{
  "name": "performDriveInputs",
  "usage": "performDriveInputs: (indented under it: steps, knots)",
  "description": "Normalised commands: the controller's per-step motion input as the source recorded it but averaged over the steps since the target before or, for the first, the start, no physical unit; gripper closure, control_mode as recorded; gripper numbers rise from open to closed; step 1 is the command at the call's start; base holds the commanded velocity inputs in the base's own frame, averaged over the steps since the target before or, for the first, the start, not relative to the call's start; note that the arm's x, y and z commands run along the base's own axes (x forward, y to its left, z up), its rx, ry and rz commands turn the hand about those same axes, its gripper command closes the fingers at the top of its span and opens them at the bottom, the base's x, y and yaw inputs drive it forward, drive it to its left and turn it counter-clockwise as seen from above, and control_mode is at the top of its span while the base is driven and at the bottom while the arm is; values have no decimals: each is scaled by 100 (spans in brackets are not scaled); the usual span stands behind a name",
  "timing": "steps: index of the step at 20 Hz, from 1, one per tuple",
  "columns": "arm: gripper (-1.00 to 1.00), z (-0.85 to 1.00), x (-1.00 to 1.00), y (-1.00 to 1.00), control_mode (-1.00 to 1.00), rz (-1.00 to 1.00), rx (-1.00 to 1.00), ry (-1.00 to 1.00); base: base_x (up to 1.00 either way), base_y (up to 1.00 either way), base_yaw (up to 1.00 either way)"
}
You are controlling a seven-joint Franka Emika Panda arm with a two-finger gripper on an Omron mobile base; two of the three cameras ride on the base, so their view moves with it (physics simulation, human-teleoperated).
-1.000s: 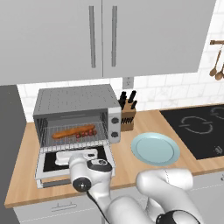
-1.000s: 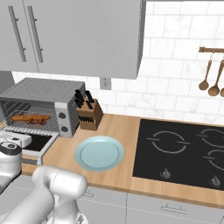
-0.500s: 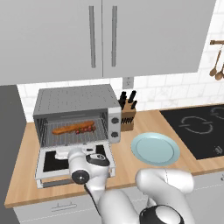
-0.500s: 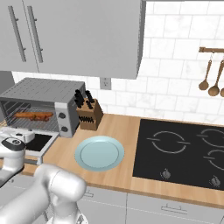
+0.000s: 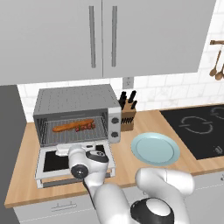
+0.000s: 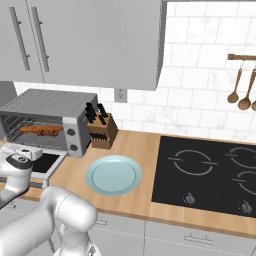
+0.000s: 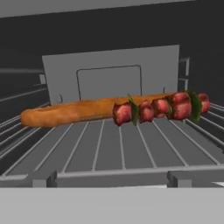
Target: Pick up the kebab skewer and baguette bread, and place them inside the toaster oven. Close the toaster oven door and start by setting the timer.
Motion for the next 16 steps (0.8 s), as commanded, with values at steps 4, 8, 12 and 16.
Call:
performDriveInputs:
  steps: [4,8,12,16]
  knots:
    - [-100,0,36,2,-100,0,0,0,0,0,0]
    - [-100,0,34,1,-100,0,0,0,0,0,0]
    - [-100,0,10,0,-100,0,0,0,0,0,0]
    - [-100,3,0,0,-100,0,0,0,0,0,0]
